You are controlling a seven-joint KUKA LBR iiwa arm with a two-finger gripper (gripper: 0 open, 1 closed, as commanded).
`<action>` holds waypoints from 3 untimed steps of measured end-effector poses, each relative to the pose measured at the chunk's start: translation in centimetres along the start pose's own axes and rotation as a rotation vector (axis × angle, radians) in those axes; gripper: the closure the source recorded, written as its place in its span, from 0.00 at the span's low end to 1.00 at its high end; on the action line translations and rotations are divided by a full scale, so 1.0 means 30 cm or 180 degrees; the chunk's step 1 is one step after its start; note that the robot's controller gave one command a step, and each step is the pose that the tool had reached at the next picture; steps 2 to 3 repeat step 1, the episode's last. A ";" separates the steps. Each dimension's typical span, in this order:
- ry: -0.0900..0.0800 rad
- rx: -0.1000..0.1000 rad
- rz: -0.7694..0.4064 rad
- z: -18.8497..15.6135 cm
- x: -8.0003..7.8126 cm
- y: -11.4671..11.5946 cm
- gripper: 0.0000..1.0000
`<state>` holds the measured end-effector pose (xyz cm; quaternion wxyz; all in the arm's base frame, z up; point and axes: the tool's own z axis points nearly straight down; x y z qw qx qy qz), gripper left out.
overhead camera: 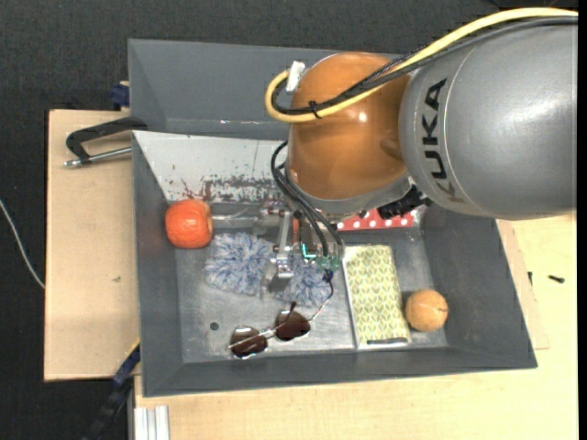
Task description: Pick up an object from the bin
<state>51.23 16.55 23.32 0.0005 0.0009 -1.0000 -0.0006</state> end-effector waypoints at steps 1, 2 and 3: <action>-0.0006 -0.0001 0.0005 -0.003 -0.002 -0.002 1.00; -0.0006 -0.0001 0.0005 -0.003 -0.002 -0.002 1.00; -0.0006 -0.0001 0.0005 -0.003 -0.002 -0.002 1.00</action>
Offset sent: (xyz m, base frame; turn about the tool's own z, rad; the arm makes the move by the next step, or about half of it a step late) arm 0.0000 0.0000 0.0000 0.0000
